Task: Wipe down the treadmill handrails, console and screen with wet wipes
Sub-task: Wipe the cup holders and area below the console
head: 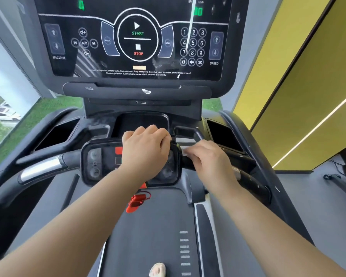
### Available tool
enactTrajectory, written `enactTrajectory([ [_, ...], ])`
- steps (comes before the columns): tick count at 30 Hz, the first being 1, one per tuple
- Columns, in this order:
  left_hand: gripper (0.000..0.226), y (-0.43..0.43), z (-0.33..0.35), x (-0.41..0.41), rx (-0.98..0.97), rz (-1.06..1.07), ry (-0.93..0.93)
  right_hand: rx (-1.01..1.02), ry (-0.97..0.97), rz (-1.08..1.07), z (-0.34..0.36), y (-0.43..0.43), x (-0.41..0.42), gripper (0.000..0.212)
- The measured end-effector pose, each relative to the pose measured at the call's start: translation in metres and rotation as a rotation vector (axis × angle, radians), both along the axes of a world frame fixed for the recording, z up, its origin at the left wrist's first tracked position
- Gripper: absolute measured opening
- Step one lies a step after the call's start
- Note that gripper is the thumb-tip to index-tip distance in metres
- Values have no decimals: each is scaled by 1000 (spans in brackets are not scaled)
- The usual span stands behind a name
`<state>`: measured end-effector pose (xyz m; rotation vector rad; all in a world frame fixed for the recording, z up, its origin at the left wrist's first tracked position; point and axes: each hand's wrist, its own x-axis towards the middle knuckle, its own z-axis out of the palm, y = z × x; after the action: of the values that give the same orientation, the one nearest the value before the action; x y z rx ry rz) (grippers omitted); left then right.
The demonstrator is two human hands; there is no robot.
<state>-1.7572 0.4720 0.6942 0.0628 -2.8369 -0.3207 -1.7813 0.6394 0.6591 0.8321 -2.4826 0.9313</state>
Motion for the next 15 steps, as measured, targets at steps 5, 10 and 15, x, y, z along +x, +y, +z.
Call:
enactTrajectory([
  [5, 32, -3, 10, -18, 19, -52, -101, -5, -49, -24, 0, 24, -9, 14],
  [10, 31, -5, 12, -30, 34, -111, -125, 45, 7, -45, 3, -1, -1, 15],
  [15, 32, -7, 8, -30, 20, -121, -77, 34, -10, -77, 2, 14, -4, 15],
])
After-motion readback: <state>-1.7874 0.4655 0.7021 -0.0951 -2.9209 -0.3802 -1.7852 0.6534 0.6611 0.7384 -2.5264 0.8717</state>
